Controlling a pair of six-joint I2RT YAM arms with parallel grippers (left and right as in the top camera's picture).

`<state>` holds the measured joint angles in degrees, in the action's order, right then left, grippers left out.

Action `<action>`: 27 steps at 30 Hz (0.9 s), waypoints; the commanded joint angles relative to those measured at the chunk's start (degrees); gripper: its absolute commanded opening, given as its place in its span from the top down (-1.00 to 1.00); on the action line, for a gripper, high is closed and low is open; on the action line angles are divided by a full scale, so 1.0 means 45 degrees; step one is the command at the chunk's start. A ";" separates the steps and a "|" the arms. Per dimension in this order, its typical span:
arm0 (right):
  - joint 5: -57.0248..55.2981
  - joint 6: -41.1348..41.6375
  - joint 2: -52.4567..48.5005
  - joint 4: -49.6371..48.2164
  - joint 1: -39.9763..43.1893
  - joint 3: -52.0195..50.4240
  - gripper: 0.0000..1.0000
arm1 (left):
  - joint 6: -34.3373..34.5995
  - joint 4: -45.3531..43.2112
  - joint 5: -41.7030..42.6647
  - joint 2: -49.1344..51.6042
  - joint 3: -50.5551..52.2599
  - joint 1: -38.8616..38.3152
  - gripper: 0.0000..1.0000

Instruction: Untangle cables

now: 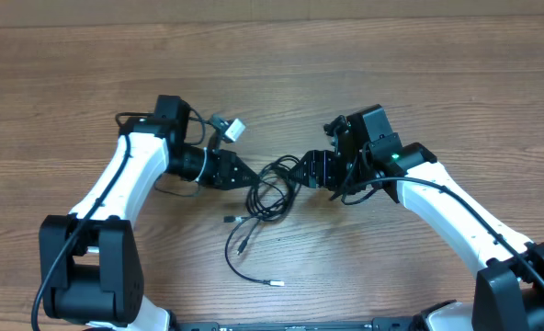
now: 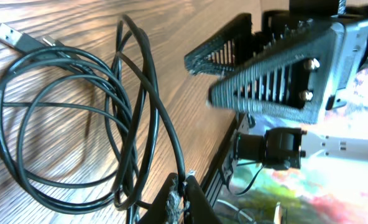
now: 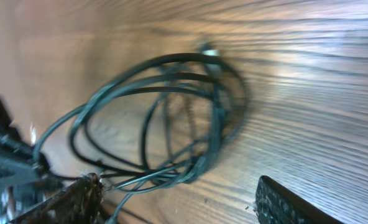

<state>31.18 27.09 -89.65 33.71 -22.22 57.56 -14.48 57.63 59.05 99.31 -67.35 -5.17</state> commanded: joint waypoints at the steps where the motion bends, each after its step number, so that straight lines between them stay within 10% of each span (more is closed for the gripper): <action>1: -0.1297 0.1506 0.0010 -0.0058 -0.0049 -0.0053 -0.54 | 0.1384 0.0044 -0.1914 -0.0243 -0.0321 0.0573 0.90; 7: -0.1613 0.1613 0.0010 0.0699 -0.0170 -0.0063 -0.85 | 0.3517 0.0777 -0.8087 -0.0243 -0.0321 0.0588 0.30; 27: -0.3283 0.5639 0.0010 -0.0146 -0.0743 -0.1219 -1.00 | 0.4959 0.0539 -0.7941 -0.0238 -0.0306 -0.2089 -0.17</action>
<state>18.46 50.24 -89.65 33.50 -25.32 52.75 3.31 61.23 24.73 99.31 -67.77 -12.08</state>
